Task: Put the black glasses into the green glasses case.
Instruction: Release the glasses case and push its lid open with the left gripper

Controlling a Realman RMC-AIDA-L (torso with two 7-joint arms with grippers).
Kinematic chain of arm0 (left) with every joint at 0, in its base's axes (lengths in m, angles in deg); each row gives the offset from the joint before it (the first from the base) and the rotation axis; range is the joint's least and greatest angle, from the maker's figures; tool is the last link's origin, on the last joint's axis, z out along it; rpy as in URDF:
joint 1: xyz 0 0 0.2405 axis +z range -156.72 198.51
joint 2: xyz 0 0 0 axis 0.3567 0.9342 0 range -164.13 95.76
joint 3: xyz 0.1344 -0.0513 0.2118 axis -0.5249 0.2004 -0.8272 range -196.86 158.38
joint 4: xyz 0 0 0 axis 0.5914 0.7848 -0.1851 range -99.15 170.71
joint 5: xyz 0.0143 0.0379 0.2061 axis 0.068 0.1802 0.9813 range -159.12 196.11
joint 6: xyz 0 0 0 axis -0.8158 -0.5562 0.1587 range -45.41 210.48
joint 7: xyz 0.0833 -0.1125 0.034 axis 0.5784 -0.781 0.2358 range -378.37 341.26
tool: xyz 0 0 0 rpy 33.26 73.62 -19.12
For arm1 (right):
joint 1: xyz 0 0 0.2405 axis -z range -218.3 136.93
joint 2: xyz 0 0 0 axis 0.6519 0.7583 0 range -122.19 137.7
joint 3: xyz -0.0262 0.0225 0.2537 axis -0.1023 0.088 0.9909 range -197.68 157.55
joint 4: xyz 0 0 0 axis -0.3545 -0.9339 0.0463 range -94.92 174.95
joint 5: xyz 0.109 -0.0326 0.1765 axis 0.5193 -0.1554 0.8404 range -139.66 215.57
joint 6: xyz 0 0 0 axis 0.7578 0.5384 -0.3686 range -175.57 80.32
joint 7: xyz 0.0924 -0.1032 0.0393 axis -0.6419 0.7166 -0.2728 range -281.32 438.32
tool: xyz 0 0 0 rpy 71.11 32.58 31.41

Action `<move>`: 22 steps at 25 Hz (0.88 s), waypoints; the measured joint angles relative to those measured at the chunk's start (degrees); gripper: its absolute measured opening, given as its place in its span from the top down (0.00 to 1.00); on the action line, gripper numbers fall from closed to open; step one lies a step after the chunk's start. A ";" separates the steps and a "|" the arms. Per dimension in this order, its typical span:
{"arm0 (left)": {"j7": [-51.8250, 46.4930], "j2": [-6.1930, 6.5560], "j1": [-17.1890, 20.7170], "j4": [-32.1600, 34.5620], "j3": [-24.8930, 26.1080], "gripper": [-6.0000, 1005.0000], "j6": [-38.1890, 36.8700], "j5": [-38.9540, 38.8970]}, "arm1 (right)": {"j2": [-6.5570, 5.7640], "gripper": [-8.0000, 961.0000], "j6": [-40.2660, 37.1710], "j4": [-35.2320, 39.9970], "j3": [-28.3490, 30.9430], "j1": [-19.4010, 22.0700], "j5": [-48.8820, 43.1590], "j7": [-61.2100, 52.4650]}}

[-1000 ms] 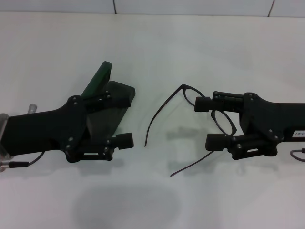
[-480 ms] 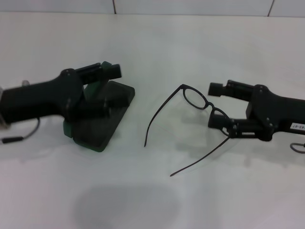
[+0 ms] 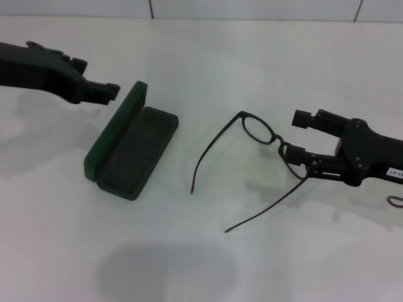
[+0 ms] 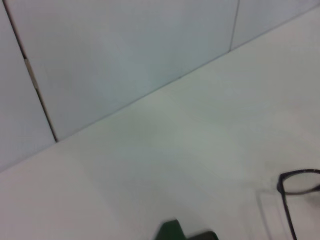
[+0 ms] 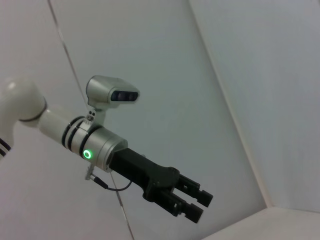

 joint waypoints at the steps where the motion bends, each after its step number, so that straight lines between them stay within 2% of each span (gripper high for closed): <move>1: -1.46 0.01 -0.47 -0.43 -1.66 0.21 0.03 1.15 | 0.10 0.10 0.19 -0.02 0.12 0.07 -0.06 0.00; 3: -3.01 0.02 -1.45 -1.90 -3.11 0.23 0.09 2.32 | 0.20 0.10 0.51 -0.04 0.15 0.10 -0.09 0.01; 11: -3.65 0.07 -7.63 -16.88 -4.26 0.29 4.89 3.84 | 0.03 0.10 0.74 -0.49 0.25 0.10 -0.11 0.03; 22: -3.59 0.13 -10.33 -23.83 -4.47 0.30 6.73 8.47 | 0.26 0.10 0.79 -0.90 1.12 0.90 -0.09 1.14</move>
